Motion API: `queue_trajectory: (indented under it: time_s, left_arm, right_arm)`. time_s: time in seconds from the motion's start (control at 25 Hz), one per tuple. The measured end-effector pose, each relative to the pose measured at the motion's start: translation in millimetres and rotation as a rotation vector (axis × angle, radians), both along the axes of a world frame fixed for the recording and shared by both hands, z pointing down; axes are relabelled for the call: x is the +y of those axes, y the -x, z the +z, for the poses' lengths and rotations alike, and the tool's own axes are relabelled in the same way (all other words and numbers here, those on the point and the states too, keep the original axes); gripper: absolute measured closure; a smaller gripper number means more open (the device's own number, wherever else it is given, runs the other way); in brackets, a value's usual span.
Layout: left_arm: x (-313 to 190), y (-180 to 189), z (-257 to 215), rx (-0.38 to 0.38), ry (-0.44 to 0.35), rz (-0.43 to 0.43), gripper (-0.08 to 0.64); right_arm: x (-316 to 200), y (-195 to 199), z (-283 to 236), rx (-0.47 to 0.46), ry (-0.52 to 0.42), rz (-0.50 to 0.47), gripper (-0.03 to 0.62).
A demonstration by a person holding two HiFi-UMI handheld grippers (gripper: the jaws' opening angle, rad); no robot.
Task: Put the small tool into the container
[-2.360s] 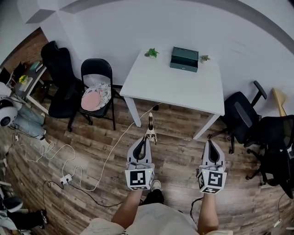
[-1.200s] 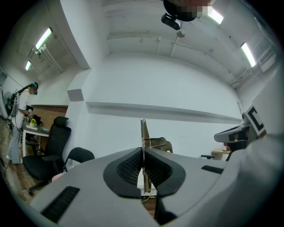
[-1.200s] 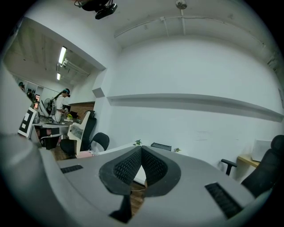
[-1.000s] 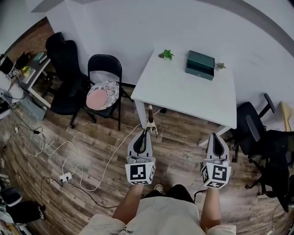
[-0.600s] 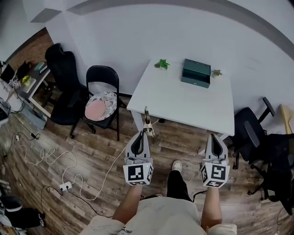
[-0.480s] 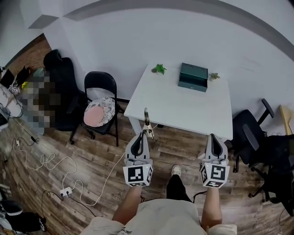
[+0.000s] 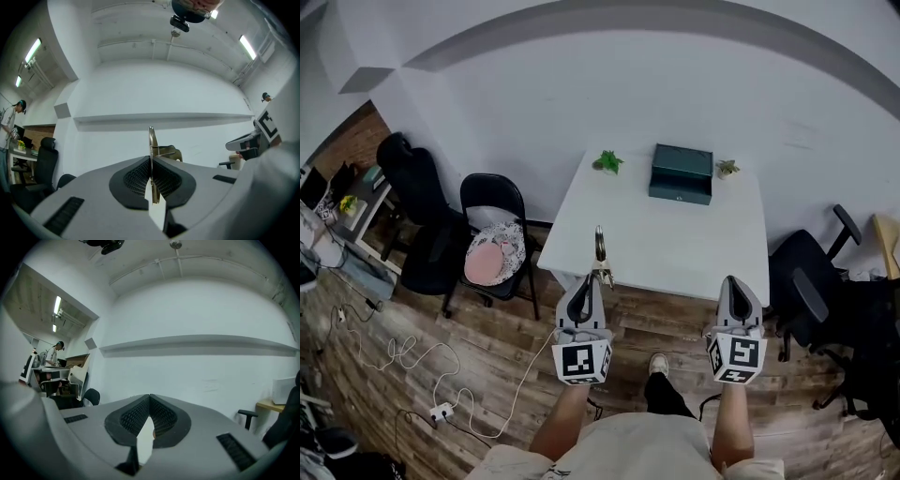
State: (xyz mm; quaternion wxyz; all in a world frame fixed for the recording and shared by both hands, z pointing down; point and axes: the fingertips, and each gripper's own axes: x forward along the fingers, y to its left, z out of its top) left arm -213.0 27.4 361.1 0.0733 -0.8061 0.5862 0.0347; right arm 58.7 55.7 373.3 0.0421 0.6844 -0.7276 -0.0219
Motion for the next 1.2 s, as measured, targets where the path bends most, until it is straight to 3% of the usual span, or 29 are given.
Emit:
queue_trajectory:
  time_s: [0.28, 0.72, 1.2]
  left_arm:
    - [-23, -18, 5, -0.021, 0.024, 0.009, 0.552]
    - [-70, -40, 9, -0.039, 0.058, 0.004, 0.554]
    - [-153, -90, 13, -0.052, 0.083, 0.017, 0.553]
  right_arm:
    - [-20, -19, 7, -0.043, 0.016, 0.002, 0.577]
    - [-75, -33, 18, -0.036, 0.052, -0.020, 0.577]
    - [-154, -81, 21, -0.021, 0.072, -0.010, 0.578]
